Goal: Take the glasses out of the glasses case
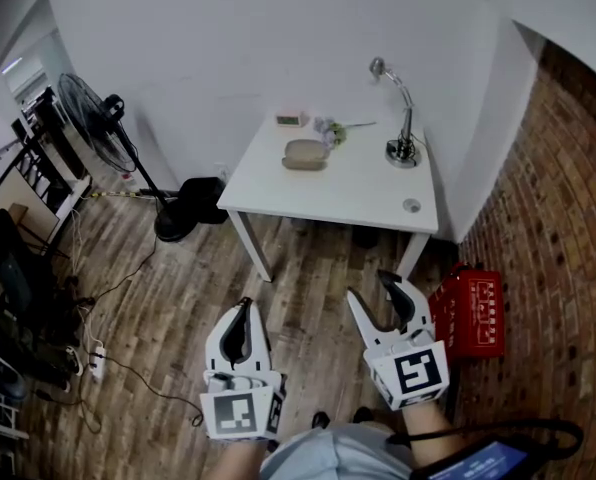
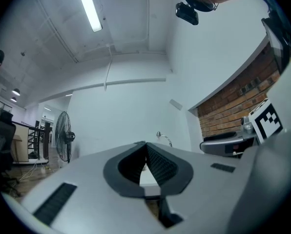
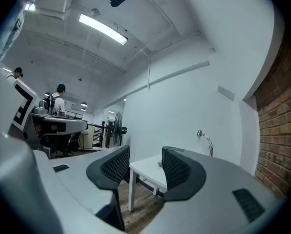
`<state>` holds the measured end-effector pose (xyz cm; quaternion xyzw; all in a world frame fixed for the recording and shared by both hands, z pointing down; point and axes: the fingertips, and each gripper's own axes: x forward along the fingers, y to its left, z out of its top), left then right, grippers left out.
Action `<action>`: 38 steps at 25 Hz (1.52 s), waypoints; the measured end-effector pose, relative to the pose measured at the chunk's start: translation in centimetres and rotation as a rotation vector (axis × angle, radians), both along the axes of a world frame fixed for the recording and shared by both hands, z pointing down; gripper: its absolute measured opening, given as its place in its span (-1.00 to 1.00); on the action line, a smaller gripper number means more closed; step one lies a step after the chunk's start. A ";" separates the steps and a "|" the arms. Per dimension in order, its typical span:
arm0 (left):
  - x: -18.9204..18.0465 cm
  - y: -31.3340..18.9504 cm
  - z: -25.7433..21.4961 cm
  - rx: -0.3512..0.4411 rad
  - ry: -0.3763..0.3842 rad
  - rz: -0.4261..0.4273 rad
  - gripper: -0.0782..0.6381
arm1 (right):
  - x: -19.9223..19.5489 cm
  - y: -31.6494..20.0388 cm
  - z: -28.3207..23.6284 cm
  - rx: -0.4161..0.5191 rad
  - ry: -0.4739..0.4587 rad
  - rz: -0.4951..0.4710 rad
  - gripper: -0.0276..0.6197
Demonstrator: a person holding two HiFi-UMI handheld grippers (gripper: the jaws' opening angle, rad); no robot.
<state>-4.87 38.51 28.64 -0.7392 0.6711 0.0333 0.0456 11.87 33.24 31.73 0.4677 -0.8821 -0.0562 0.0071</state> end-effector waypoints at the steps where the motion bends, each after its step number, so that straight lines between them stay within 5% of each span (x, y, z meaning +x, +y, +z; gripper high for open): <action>1: -0.3 0.0 0.2 -0.002 0.000 0.004 -0.76 | -0.2 0.1 0.1 0.004 -0.001 0.008 -0.22; 15: -1.2 -4.1 3.3 -0.067 0.008 0.074 -0.76 | 0.3 -2.5 1.8 -0.020 0.006 0.106 -0.25; 25: -0.9 -13.2 5.4 -0.132 -0.017 0.054 -0.76 | 1.7 -13.0 2.5 -0.040 -0.006 0.113 -0.25; 38: 1.4 -24.7 2.3 -0.111 -0.098 0.002 -0.76 | 3.0 -25.5 2.2 -0.042 -0.033 0.063 -0.28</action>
